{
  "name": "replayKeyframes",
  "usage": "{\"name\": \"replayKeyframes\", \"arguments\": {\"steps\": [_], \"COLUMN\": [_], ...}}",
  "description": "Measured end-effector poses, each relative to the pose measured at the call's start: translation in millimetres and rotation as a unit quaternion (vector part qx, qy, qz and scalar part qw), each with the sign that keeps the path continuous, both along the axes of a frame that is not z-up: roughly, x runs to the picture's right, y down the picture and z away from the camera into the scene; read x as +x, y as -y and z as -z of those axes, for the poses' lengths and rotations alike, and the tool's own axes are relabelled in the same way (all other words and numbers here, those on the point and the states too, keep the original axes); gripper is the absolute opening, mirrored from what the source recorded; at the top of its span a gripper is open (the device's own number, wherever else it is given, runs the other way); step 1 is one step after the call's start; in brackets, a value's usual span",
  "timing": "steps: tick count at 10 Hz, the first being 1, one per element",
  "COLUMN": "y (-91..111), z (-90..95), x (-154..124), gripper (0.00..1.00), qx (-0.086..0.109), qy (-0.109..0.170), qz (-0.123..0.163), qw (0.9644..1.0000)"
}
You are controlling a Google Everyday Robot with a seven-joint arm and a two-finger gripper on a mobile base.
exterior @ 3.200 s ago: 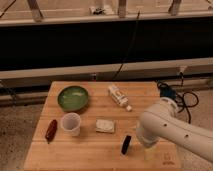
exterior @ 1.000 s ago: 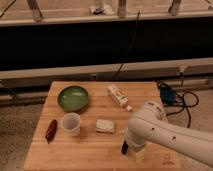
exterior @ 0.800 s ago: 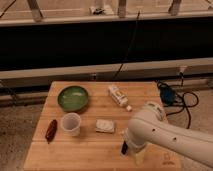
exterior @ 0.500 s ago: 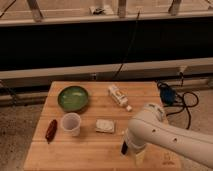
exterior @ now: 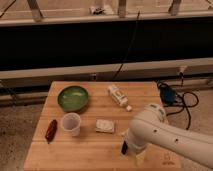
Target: Knock the eraser over
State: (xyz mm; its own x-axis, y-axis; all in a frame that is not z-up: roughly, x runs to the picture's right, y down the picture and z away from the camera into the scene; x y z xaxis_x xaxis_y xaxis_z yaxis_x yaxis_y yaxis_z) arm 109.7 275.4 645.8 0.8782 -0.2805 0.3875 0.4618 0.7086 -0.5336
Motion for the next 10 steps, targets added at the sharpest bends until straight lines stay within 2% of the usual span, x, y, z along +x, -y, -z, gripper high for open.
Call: {"name": "replayKeyframes", "arguments": {"steps": [10], "y": [-1.5], "z": [-2.0], "x": [-2.3], "gripper": [0.8], "qx": [-0.002], "qy": [0.012], "qz": [0.002], "qw": [0.9999]}}
